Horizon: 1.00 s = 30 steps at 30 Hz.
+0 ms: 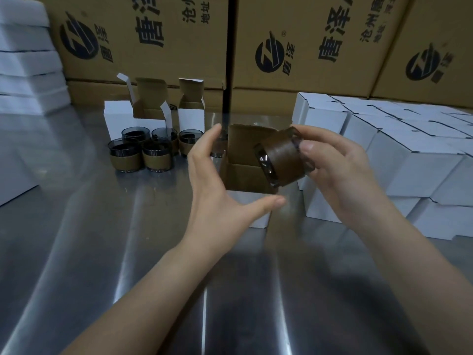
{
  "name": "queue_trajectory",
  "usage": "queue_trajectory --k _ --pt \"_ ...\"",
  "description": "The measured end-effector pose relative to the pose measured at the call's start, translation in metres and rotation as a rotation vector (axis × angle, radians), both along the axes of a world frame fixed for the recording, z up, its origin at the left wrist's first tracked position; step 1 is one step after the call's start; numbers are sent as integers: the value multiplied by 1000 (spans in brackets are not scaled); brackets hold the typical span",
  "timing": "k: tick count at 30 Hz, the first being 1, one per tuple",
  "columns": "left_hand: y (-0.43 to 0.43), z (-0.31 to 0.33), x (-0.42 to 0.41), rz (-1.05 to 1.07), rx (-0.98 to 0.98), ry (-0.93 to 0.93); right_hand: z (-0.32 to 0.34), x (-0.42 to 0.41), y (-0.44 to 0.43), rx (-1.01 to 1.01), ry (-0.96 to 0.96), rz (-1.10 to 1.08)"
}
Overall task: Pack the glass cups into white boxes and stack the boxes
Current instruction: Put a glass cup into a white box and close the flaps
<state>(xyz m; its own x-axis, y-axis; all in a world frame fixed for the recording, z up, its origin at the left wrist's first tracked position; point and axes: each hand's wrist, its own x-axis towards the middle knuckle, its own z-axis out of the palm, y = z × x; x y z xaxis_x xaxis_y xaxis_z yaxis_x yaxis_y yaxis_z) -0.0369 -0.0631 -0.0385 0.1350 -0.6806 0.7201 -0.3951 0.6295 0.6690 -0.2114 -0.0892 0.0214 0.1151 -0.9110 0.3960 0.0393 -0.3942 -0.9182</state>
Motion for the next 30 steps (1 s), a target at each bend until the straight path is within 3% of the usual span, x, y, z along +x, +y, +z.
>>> queue_trajectory --k 5,12,19,25,30 --pt "-12 -9 12 -118 265 65 -3 -4 -5 44 -78 25" --pt "-21 -21 18 -279 354 9 0 5 -4 20 70 -174" --pt "-21 -21 19 -160 329 -63 10 19 -1 -121 461 -388" --pt "-22 -24 18 -121 303 -79 14 35 1 -236 865 -427" --pt "-24 -26 17 -116 298 -74 18 44 -7 -250 998 -487"
